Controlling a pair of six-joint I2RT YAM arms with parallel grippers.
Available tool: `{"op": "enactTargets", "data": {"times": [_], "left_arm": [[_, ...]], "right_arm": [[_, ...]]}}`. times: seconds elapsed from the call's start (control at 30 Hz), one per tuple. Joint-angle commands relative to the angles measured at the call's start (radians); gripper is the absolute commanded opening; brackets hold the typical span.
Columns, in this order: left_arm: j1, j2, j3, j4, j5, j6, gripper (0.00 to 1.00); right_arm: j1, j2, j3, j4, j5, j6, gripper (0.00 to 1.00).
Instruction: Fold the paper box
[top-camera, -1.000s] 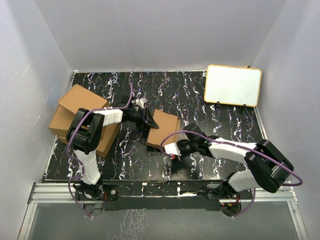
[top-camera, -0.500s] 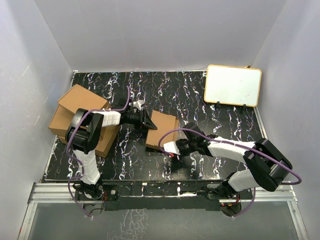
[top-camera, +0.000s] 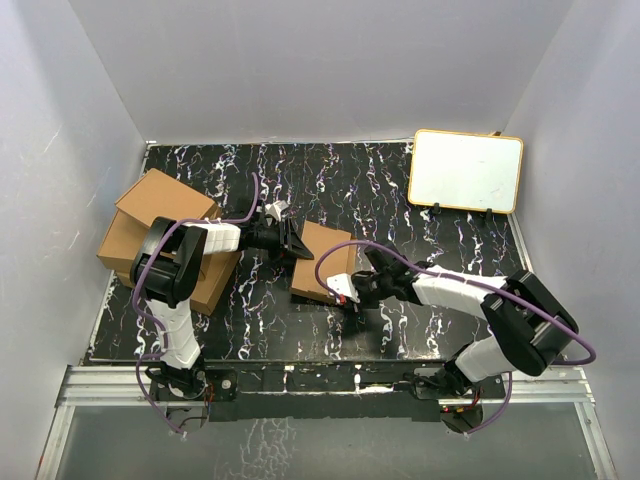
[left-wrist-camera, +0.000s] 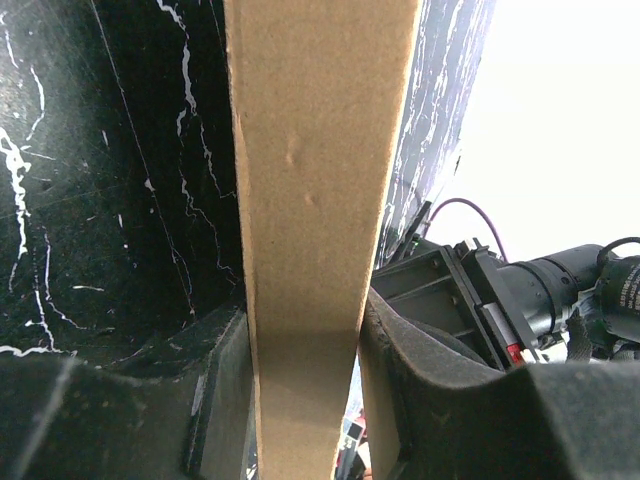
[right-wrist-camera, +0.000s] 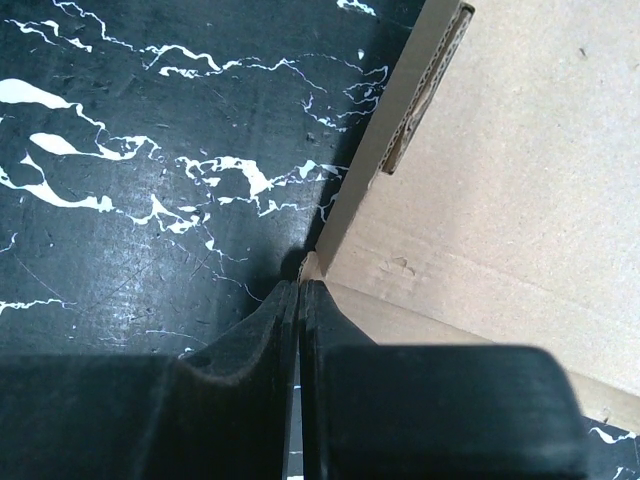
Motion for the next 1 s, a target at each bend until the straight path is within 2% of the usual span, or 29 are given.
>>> {"op": "enactTargets", "data": {"times": [0.0,0.97], "left_arm": [[0.003,0.014,-0.044,-0.086,-0.111,0.022,0.0],[0.01,0.016,-0.054,-0.059,-0.099,0.006,0.0]], "right_arm": [[-0.023,0.023,0.044,-0.037,0.019,0.015,0.08],[-0.078,0.104,0.109,-0.136,-0.034,0.051,0.08]]}}
